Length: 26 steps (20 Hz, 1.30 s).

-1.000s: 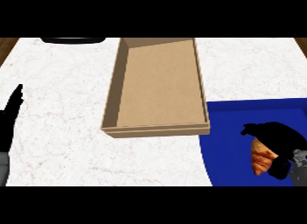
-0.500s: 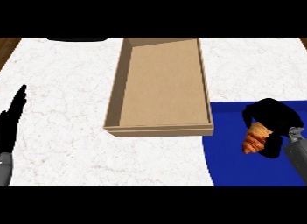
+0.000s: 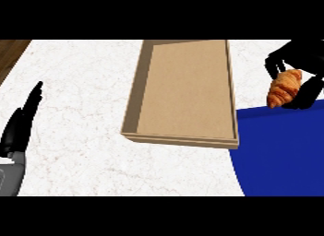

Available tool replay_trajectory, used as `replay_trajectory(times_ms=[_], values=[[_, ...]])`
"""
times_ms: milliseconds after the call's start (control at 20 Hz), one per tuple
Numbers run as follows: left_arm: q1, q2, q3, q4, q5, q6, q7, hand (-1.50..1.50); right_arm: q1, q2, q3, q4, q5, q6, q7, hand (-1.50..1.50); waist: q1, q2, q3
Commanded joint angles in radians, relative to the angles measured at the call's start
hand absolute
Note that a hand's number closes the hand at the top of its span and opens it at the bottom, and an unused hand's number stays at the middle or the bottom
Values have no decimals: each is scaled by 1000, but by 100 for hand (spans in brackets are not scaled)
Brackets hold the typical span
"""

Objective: Pick the croissant from the tray and place it in the cardboard box

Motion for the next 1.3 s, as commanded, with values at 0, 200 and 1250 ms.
replay_trajectory(times_ms=[0, 200, 1250], values=[[-22, -3, -1, -3, -6, 5, 24, 0, -173, -14, -41, 173, -9, -63, -140, 150, 0, 0, 1], [-20, -2, 9, 23, -7, 11, 6, 0, -280, 24, -127, 258, -85, -133, -219, 150, -12, -2, 0], [16, 6, 33, 4, -9, 2, 11, 0, -758, 400, -208, 668, -255, 37, 0, 150, -53, -18, -3]])
